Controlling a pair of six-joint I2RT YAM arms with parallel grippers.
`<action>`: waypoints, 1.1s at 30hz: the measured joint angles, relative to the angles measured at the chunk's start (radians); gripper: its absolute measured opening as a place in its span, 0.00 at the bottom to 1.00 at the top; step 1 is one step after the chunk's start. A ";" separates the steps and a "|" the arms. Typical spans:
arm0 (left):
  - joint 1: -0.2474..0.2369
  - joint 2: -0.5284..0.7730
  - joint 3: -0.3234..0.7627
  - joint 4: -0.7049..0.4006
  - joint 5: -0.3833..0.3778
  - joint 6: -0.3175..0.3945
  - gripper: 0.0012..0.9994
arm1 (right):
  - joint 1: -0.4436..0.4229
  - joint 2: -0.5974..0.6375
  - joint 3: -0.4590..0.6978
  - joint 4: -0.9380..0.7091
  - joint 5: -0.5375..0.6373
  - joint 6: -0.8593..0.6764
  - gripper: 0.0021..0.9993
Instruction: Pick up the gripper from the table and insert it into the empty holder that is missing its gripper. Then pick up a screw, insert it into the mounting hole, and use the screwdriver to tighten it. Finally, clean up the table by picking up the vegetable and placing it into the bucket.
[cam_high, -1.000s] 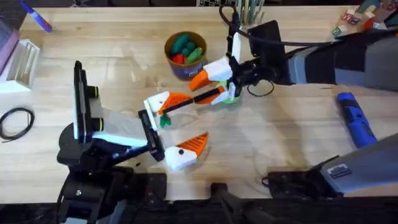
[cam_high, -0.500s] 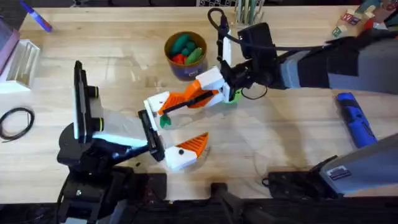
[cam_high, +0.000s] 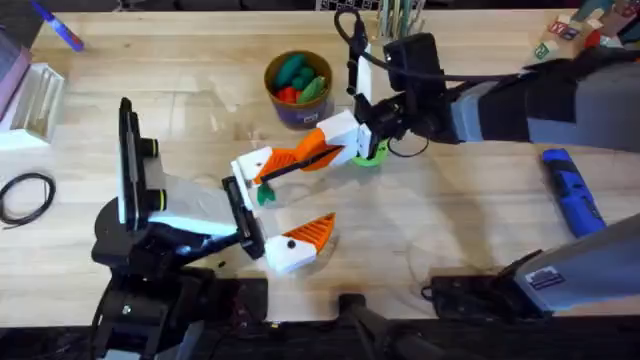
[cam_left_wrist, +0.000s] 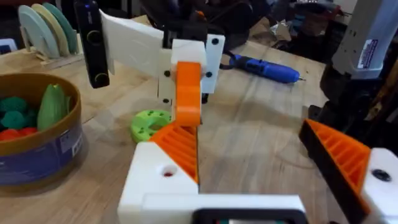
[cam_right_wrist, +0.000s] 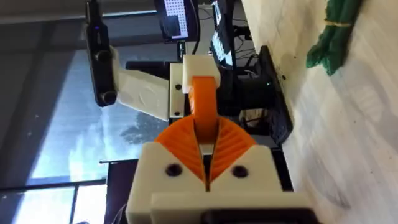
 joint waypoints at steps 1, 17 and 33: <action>0.000 0.000 0.000 0.001 -0.003 0.002 0.99 | 0.003 0.000 0.000 0.023 0.002 0.010 0.01; 0.005 0.000 0.000 0.003 -0.026 0.014 0.99 | 0.029 0.000 -0.001 0.105 0.043 0.107 0.10; 0.002 0.000 0.000 0.001 -0.006 0.014 0.99 | 0.034 0.000 -0.001 0.114 0.048 0.078 0.88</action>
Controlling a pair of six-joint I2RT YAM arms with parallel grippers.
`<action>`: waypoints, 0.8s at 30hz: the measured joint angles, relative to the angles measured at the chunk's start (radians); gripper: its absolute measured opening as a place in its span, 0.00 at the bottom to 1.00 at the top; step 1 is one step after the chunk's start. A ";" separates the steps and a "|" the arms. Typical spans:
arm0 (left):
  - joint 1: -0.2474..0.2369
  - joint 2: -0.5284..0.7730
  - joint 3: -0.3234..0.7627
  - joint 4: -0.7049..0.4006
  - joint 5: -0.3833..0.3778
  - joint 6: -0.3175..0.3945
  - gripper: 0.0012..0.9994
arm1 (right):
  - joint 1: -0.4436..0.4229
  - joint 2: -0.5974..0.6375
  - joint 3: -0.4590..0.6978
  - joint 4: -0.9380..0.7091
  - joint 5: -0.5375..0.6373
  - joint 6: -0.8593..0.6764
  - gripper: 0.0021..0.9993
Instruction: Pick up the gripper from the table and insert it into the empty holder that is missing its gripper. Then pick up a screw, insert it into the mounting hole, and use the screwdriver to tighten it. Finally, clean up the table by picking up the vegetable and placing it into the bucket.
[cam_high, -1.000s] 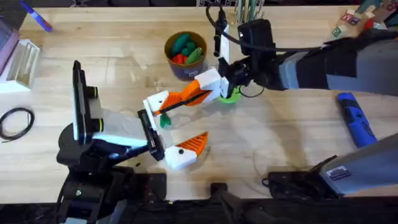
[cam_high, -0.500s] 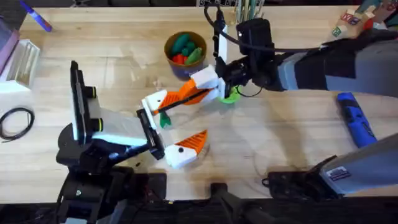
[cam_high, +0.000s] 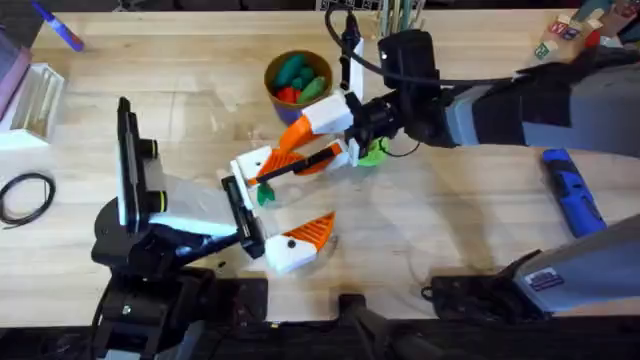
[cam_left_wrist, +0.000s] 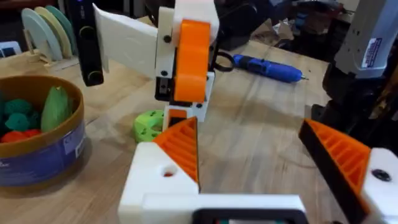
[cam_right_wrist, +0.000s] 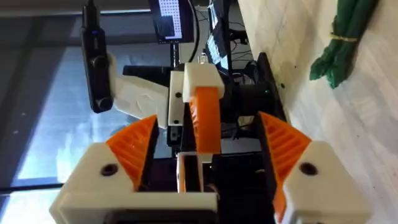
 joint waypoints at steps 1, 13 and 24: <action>0.000 0.000 0.000 0.000 0.000 0.000 0.99 | -0.007 0.000 0.000 0.002 0.005 -0.006 0.89; 0.000 0.000 0.000 0.000 0.001 0.000 0.99 | -0.204 -0.189 0.001 -0.112 0.238 -0.192 0.90; 0.000 0.000 0.000 0.000 0.003 0.000 0.99 | -0.128 -0.400 0.002 -0.685 0.802 -0.605 0.89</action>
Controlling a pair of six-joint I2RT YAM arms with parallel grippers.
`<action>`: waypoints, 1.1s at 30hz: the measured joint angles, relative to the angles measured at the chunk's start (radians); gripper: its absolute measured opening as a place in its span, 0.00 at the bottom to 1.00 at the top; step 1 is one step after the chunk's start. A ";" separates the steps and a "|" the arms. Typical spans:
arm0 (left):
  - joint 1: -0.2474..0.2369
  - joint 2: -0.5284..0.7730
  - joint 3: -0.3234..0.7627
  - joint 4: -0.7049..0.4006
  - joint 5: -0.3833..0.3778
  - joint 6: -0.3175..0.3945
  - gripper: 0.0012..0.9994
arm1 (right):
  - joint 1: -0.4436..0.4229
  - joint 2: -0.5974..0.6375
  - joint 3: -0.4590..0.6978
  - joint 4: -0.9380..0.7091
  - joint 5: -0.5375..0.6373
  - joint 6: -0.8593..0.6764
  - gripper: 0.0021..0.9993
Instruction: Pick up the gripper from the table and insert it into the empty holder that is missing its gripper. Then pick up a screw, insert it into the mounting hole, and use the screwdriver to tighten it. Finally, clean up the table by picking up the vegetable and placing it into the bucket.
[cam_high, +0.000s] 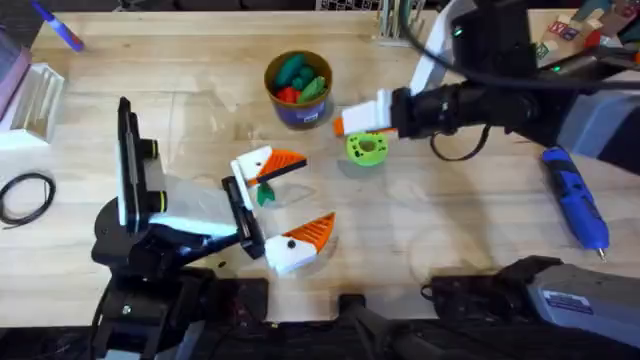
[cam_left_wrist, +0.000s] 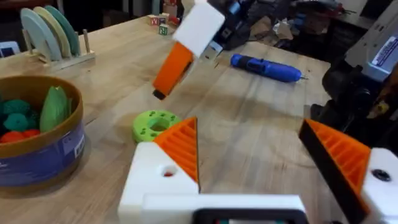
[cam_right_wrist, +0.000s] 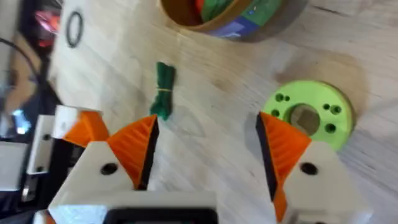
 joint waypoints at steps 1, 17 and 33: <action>0.000 0.000 0.000 0.000 0.000 0.000 0.99 | 0.022 -0.002 0.000 -0.019 0.043 -0.016 0.87; 0.000 0.000 0.000 0.000 0.000 0.000 0.99 | 0.242 0.089 0.000 -0.122 0.552 -0.124 0.30; 0.000 0.000 0.000 0.000 0.000 0.000 0.99 | 0.269 0.145 0.000 -0.052 0.573 -0.128 0.26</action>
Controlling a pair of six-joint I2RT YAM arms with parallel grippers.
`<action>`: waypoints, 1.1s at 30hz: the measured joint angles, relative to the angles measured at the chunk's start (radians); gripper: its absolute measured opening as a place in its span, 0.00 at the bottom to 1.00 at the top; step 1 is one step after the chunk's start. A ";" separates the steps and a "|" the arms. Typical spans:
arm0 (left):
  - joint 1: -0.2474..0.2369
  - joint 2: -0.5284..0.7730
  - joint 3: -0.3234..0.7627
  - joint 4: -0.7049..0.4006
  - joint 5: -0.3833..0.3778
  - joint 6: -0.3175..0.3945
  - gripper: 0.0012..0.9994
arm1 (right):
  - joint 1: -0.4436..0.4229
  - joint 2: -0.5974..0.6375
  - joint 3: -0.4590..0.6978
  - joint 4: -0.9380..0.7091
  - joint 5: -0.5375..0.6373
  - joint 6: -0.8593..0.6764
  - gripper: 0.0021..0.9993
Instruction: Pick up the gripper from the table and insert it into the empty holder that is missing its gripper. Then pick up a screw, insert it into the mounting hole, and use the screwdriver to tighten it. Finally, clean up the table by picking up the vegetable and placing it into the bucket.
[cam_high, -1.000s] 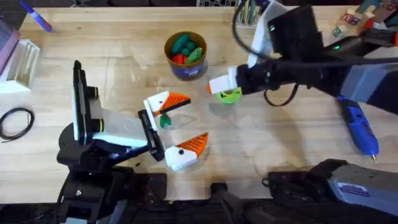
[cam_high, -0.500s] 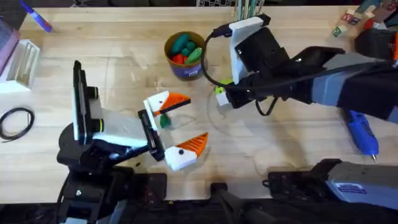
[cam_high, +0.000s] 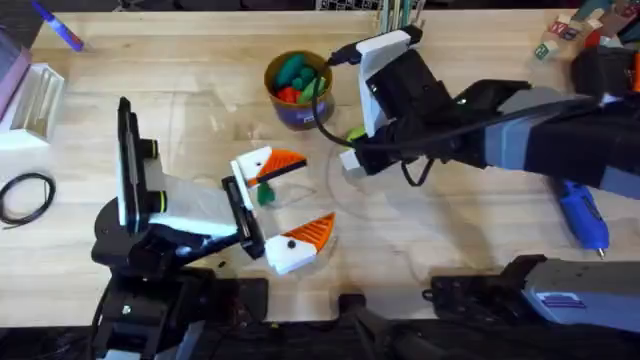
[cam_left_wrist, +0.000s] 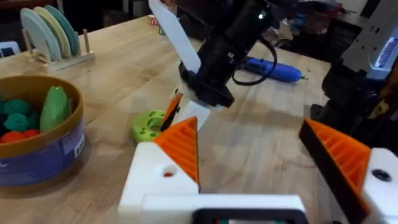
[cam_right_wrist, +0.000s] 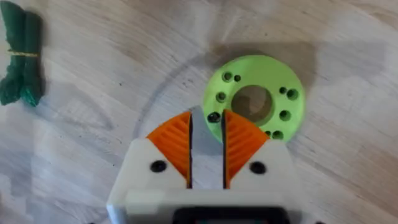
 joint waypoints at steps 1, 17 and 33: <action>0.000 0.000 0.000 0.000 0.000 0.000 0.99 | 0.001 0.004 0.000 0.005 0.001 0.000 0.26; 0.000 0.000 0.000 0.000 0.000 0.000 0.99 | 0.001 0.020 0.000 0.036 0.011 0.000 0.01; 0.000 0.000 0.000 0.000 0.000 0.000 0.99 | 0.001 0.038 0.220 -0.217 0.054 -0.035 0.01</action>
